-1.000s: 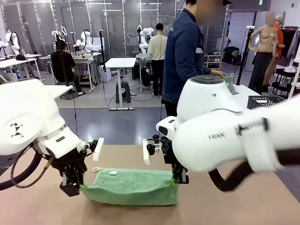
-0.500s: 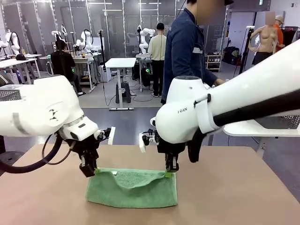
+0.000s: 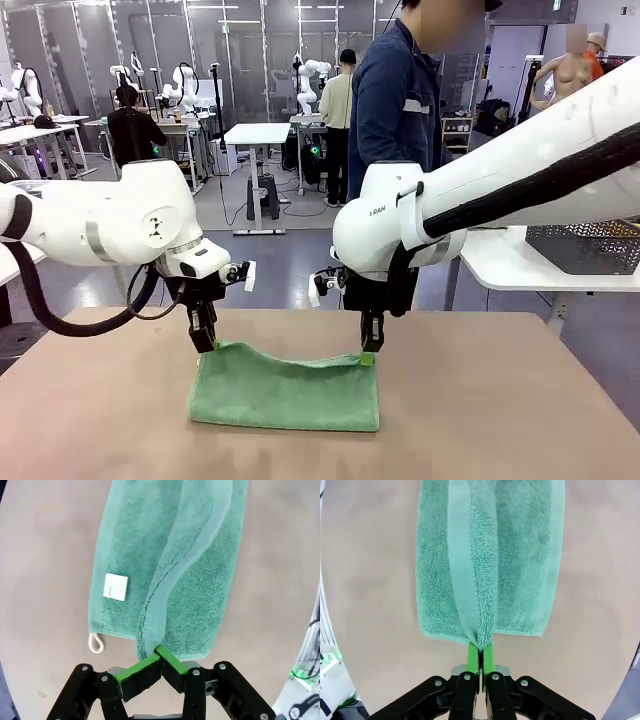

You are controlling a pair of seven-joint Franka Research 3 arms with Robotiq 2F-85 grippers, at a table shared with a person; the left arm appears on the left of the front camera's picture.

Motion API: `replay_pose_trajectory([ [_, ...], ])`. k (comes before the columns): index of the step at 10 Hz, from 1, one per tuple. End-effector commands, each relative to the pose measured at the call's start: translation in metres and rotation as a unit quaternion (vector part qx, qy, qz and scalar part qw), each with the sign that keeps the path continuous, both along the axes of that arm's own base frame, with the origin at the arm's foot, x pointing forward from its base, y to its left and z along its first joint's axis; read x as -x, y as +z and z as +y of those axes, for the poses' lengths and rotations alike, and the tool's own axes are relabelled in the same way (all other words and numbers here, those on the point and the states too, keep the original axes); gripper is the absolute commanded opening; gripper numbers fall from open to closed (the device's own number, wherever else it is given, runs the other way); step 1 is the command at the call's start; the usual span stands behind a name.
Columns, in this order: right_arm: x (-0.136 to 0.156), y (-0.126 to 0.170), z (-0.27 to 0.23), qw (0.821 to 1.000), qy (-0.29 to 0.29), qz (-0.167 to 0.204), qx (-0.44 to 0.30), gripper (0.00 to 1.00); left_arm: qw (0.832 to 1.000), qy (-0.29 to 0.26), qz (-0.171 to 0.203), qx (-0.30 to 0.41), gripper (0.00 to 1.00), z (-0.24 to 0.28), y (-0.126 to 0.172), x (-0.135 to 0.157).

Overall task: Fold the towels and place them in the basket.
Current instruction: When a person lays out a Towel with hook on the table, fold it in half twice.

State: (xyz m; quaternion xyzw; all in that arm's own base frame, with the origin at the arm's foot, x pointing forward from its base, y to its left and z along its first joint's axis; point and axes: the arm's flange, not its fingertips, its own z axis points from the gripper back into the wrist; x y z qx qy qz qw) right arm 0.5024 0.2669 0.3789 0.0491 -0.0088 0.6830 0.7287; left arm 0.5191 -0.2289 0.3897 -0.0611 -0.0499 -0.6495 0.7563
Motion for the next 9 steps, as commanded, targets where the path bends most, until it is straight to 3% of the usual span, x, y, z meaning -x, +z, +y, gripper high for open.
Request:
replay_pose_trajectory([
  [1,-0.018,-0.009,-0.004,1.0,0.003,0.019,-0.007,0.0,1.0,0.007,0.017,-0.017,0.0,-0.006,0.0,-0.019],
  [3,-0.027,-0.019,-0.006,0.999,0.009,0.014,-0.03,0.0,0.999,0.011,0.023,-0.02,0.0,-0.006,-0.008,-0.03],
  [8,-0.042,-0.027,-0.008,0.999,-0.029,-0.003,-0.011,0.0,0.999,0.022,0.024,-0.018,0.0,-0.008,-0.015,-0.041],
  [9,-0.043,-0.027,-0.008,0.999,-0.034,-0.006,-0.008,0.11,0.999,0.023,0.022,-0.018,0.0,-0.008,-0.016,-0.042],
])
